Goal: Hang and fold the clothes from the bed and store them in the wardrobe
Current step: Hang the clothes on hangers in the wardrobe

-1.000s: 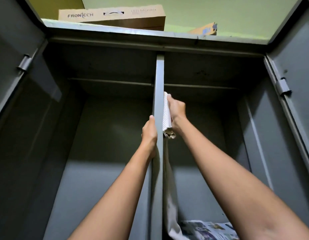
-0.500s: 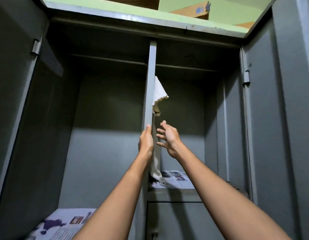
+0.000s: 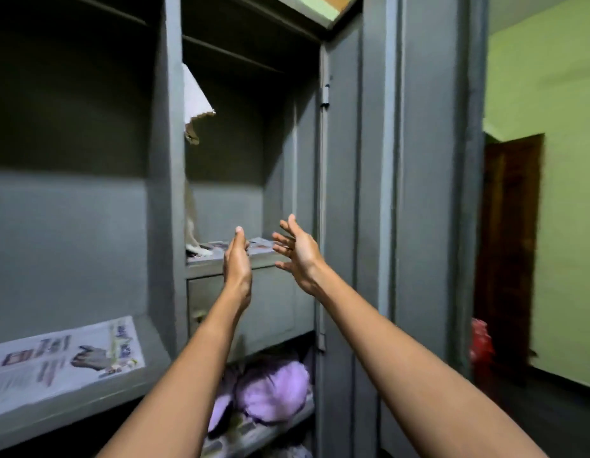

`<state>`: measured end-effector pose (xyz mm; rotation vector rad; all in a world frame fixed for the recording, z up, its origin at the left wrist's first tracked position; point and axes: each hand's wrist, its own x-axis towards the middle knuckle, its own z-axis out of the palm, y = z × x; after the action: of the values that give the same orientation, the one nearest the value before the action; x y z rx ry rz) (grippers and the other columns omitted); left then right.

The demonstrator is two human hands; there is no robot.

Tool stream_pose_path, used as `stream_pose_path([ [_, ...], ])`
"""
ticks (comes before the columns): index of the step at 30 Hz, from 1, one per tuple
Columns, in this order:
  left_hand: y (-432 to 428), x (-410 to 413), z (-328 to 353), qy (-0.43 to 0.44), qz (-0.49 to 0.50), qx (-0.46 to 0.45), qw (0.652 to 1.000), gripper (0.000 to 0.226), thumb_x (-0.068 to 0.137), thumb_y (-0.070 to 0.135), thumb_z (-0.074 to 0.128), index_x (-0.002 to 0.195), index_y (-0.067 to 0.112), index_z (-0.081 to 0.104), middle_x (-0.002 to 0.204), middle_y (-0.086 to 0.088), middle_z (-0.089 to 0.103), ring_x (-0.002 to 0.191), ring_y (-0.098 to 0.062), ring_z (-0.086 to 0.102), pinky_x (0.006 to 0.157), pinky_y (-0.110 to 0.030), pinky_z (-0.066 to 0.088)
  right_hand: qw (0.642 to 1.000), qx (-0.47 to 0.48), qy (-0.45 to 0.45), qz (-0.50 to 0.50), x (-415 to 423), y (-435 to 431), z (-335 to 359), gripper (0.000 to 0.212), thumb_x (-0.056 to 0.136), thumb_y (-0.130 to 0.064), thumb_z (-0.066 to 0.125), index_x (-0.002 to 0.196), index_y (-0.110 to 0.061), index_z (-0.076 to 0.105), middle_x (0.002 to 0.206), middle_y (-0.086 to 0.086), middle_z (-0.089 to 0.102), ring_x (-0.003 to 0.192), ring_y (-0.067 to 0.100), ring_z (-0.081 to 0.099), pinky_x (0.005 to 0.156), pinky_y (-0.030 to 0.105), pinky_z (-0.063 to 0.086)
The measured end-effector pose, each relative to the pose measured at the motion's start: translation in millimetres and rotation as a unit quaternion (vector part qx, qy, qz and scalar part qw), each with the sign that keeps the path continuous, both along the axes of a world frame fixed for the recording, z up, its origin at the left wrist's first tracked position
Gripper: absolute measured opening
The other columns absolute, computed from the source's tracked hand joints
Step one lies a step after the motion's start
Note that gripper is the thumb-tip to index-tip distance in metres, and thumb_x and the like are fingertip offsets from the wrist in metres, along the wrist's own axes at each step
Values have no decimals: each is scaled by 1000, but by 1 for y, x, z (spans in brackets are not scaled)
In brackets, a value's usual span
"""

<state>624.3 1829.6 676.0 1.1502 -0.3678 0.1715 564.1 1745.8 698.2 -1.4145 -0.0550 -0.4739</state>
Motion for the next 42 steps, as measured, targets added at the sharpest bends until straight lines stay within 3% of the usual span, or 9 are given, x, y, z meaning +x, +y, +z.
stream_pose_path([
  [3,-24,-52,-30,12,-80,4,997,49,100,38,31,137,7,43,141,-10,44,132,-18,40,109,-29,25,996,7,16,-90,-63,-20,-34,47,98,-49,33,133,-20,47,136,5,51,104,15,47,86,36,36],
  [9,-87,-175,-67,43,-233,38,971,51,100,37,30,140,6,39,142,-14,43,131,-20,40,107,-32,28,969,24,35,-244,-202,-79,-74,49,99,-46,31,136,-16,45,130,8,54,102,15,48,83,35,36],
  [12,-115,-215,-80,50,-271,36,961,49,100,36,31,138,7,41,141,-13,44,131,-21,41,104,-32,30,956,38,50,-288,-254,-100,-87,49,101,-40,30,139,-11,41,131,10,52,105,19,52,71,27,39],
  [17,-184,-358,-113,42,-441,49,895,45,100,32,32,136,7,43,140,-17,45,130,-24,41,107,-33,28,883,52,69,-462,-417,-147,-119,48,100,-43,30,136,-15,44,139,11,49,129,29,44,103,48,35],
  [21,-219,-477,-143,52,-540,70,837,45,101,31,32,137,7,43,141,-14,45,132,-22,40,111,-34,24,821,76,79,-561,-544,-157,-150,49,99,-46,30,137,-17,44,137,8,51,121,24,49,88,37,40],
  [26,-242,-598,-188,55,-640,109,759,45,101,30,34,136,4,43,140,-15,45,130,-24,42,108,-33,28,750,115,106,-643,-675,-156,-190,50,100,-46,27,134,-15,47,136,7,51,119,23,49,100,43,36],
  [31,-267,-684,-247,55,-687,171,704,46,100,33,35,137,6,43,141,-12,45,131,-24,40,102,-30,29,693,169,112,-692,-765,-167,-251,50,99,-47,30,129,-14,51,125,6,57,90,14,53,75,31,42],
  [34,-298,-720,-285,60,-693,215,686,50,100,36,34,140,8,39,145,-11,40,134,-25,37,112,-37,24,675,209,126,-697,-808,-193,-296,45,99,-47,33,123,-17,56,116,2,60,100,20,56,89,39,44],
  [42,-378,-764,-403,120,-654,311,679,39,100,28,36,129,6,50,130,-15,54,125,-25,46,108,-33,32,638,306,173,-685,-856,-268,-425,33,101,-39,34,102,-16,58,89,-1,60,74,14,52,56,24,38],
])
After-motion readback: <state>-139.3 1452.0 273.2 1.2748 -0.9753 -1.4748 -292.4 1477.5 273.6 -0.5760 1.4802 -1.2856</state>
